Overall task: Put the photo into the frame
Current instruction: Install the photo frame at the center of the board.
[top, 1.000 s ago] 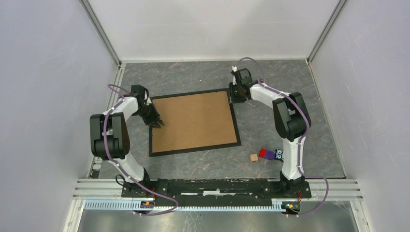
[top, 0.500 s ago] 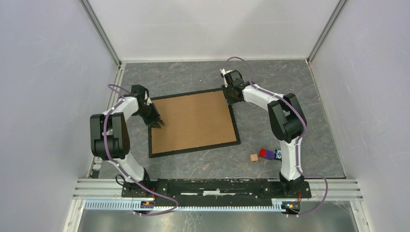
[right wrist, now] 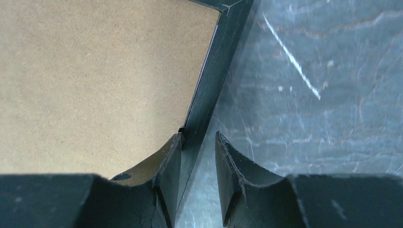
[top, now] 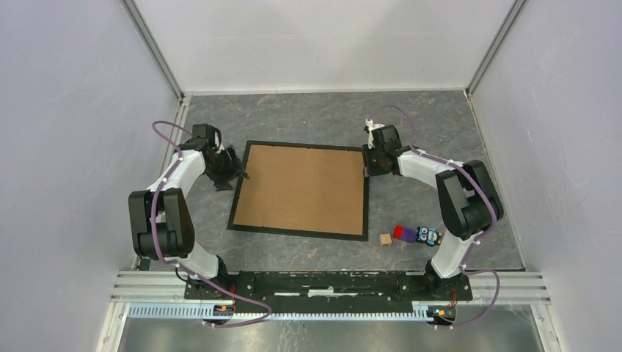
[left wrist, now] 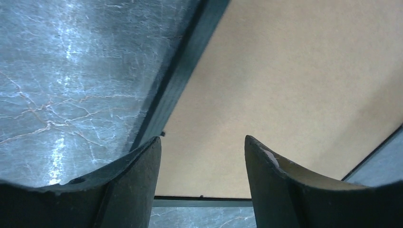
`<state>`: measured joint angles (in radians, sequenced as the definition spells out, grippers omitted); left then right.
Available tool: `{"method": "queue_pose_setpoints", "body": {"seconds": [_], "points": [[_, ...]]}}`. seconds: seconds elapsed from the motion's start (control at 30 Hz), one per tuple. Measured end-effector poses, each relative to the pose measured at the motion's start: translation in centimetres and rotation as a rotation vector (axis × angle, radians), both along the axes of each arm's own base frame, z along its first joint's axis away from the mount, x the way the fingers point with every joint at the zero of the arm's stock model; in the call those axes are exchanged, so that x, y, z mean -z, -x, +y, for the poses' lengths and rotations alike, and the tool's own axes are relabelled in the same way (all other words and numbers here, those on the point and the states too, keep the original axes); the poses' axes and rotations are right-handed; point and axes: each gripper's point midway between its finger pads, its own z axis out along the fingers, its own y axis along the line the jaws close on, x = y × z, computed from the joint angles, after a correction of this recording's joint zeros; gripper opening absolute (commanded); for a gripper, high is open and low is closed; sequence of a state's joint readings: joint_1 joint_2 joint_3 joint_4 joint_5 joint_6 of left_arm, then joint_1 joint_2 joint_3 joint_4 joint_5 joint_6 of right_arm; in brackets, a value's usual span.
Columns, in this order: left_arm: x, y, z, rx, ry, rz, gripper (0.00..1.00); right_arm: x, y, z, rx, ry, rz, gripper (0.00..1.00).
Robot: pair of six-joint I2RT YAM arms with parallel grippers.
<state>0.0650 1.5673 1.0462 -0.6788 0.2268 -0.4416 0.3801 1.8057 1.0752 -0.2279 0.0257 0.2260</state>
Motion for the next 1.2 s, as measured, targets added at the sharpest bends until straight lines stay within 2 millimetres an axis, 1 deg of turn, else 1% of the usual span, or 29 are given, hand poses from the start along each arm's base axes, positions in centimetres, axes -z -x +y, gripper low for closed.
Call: {"method": "queue_pose_setpoints", "body": {"seconds": [0.07,0.13,0.2,0.3,0.47,0.7,0.9,1.2], "points": [[0.1,0.0,0.3,-0.006,-0.016,0.002,0.68,0.0,0.8,-0.5,0.003,-0.046,0.018,0.39],[0.6,0.0,0.5,-0.011,-0.027,0.021,0.66,0.0,1.6,-1.0,0.008,-0.103,0.053,0.40],[1.4,0.1,0.7,-0.014,-0.036,0.047,0.63,0.0,2.2,-1.4,0.018,-0.160,0.091,0.40],[2.7,0.5,0.7,-0.014,-0.037,0.096,0.54,-0.1,2.8,-1.7,0.026,-0.233,0.139,0.41],[3.9,1.0,0.7,-0.008,-0.043,0.152,0.52,-0.4,3.4,-2.1,0.039,-0.299,0.187,0.39],[4.0,1.0,0.3,0.009,-0.059,0.168,0.51,-0.5,3.6,-1.9,0.038,-0.343,0.207,0.36],[4.0,1.1,0.0,0.017,-0.058,0.172,0.49,0.4,3.8,-1.5,0.039,-0.362,0.240,0.34],[4.0,1.1,-0.1,0.020,-0.056,0.175,0.46,0.3,3.2,-2.0,0.061,-0.353,0.230,0.34]]}}
